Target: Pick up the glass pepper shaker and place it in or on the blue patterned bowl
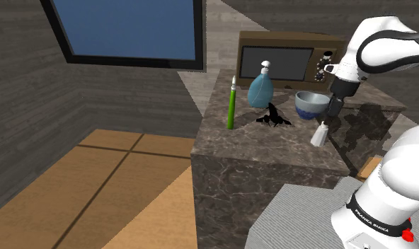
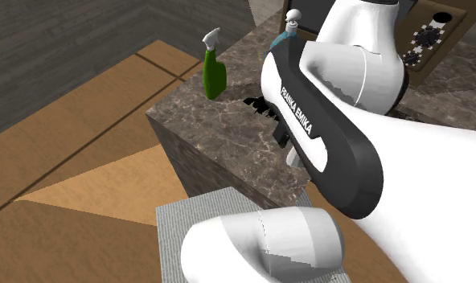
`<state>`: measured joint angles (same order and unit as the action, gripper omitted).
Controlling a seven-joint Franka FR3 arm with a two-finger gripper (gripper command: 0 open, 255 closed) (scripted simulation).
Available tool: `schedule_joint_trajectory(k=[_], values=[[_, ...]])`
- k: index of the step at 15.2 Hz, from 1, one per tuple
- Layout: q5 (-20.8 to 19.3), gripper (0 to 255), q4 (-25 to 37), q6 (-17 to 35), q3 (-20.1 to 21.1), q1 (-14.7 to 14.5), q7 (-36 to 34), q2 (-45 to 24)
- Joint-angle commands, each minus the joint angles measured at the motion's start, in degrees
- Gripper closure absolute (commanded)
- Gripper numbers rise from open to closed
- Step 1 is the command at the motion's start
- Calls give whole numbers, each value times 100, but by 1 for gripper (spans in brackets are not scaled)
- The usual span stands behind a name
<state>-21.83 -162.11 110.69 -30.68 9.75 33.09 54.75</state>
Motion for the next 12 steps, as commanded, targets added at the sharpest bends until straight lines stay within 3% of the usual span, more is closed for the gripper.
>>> schedule_joint_trajectory(k=[1,2,9,12], values=[[-274,0,-10,376,-448,79,407,-226],[-381,0,3,584,-668,79,583,-381],[-607,0,-336,1303,-971,58,557,-771],[-625,0,-361,1367,-998,54,555,-810]])
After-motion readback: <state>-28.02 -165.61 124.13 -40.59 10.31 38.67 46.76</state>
